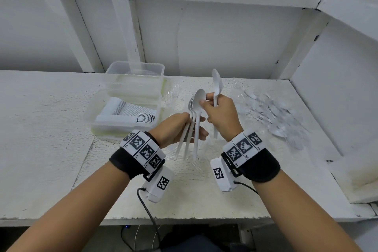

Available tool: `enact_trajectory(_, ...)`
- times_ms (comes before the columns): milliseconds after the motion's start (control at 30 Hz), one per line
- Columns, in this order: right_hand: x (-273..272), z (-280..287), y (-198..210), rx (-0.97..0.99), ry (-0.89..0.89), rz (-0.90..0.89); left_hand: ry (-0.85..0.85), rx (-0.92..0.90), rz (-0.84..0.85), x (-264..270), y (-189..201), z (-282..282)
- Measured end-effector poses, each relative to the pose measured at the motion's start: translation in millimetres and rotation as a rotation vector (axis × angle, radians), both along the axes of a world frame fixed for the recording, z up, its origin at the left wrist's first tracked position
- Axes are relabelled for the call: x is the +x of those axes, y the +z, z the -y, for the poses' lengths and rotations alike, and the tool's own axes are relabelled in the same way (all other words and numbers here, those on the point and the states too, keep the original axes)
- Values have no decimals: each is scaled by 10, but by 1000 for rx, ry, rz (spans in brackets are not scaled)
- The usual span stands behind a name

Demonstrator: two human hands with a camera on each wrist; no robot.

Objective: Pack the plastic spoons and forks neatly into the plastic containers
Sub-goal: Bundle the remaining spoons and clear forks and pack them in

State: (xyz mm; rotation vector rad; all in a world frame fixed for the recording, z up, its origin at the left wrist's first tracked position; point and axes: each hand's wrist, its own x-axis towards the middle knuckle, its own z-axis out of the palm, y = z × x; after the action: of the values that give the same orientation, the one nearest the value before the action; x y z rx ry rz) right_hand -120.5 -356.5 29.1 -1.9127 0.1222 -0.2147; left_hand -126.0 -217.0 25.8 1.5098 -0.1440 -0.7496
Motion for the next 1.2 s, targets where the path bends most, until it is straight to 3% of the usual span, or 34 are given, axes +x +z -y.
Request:
enact_trajectory(133,15,-4,-28,-57,21,-21,-50,-30,-46,-19,20,-6)
enact_trajectory(367,1,73,10,38,132,-99,-62,-33,-57,-29,-9,-21)
enact_trajectory(600,-73,9,-20,60,96,-216,142,-33,58,-42,-80,56)
enact_trajectory(733,-100,-3,-114,56,7,-129,310,-64,138,-85,-156,91)
enact_trajectory(833,-139,-27,-183,15,-58,-73,360,-121,105,-108,-195,114)
enact_trajectory(1067,-144,-170,-261,-280,-179,71,318,-151,46,-88,-217,137)
enact_trajectory(1200,-183,-236,-277,-285,-117,157,301,-215,33,-80,-182,132)
